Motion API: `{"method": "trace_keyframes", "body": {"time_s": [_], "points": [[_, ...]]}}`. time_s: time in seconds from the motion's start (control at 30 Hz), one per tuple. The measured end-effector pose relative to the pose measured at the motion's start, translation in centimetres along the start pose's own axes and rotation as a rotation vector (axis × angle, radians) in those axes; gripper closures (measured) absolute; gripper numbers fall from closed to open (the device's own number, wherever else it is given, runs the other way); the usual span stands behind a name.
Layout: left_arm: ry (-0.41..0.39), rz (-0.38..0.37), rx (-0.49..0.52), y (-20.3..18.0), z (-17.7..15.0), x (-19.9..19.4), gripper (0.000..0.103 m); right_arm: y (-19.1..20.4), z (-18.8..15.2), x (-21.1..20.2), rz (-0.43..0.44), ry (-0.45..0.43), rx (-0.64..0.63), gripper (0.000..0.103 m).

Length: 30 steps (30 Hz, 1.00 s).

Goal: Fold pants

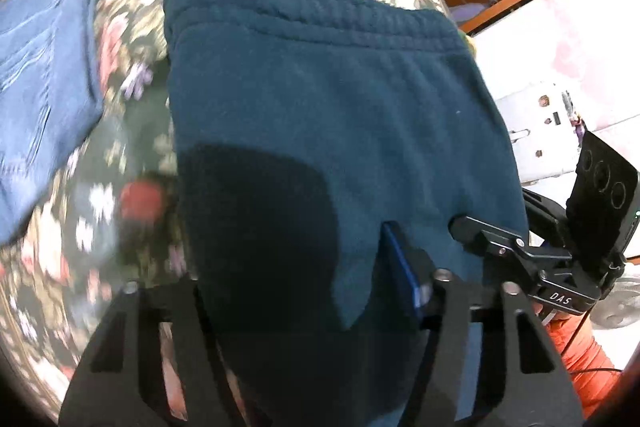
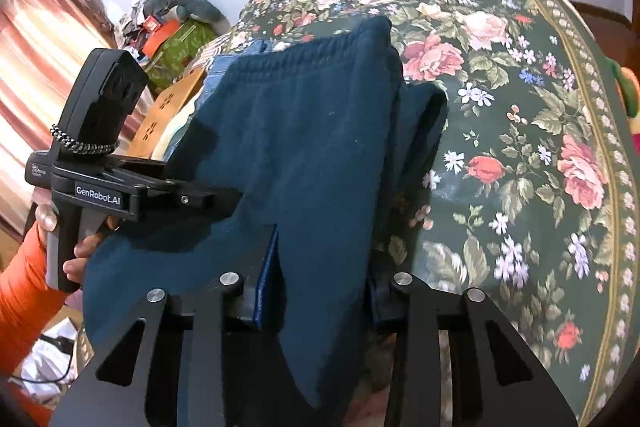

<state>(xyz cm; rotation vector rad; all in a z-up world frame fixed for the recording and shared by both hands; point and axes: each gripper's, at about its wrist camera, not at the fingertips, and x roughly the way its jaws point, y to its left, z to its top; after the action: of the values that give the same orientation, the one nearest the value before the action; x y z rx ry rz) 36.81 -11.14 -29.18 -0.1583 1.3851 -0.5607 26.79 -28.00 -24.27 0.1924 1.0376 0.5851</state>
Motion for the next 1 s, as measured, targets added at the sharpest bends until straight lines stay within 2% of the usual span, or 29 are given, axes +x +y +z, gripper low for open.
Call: {"method": "trace_keyframes", "body": {"time_s": [0.07,0.23,0.3,0.37,0.57,0.73,0.87,1.0], "points": [[-0.029,0.008,0.018,-0.6,-1.2,-1.4,0.057,1.4,-0.4,-1.0,-0.002,-0.003,-0.027,0.073],[-0.131,0.036,0.054,-1.7,-4.1,-6.2,0.061,4.5,-0.4,-3.3,-0.001,-0.049,-0.093,0.073],[-0.187,0.040,0.056,-1.5,-5.1,-8.9,0.062,6.9,0.2,-4.2,-0.023,-0.086,-0.166,0.074],[-0.263,0.052,0.063,-1.4,-5.8,-12.0,0.062,9.6,1.1,-5.4,-0.034,-0.141,-0.241,0.074],[-0.502,0.151,0.075,0.1,-7.9,-21.1,0.062,15.3,5.0,-6.4,0.022,-0.266,-0.321,0.075],[-0.636,0.248,0.055,2.9,-7.8,-26.0,0.062,18.7,9.1,-4.4,0.075,-0.323,-0.339,0.076],[-0.668,0.279,0.001,6.7,-6.3,-27.7,0.062,20.7,12.6,-0.9,0.093,-0.323,-0.347,0.076],[-0.681,0.292,-0.046,10.9,-3.7,-27.5,0.062,21.2,14.7,2.8,0.083,-0.327,-0.352,0.076]]}}
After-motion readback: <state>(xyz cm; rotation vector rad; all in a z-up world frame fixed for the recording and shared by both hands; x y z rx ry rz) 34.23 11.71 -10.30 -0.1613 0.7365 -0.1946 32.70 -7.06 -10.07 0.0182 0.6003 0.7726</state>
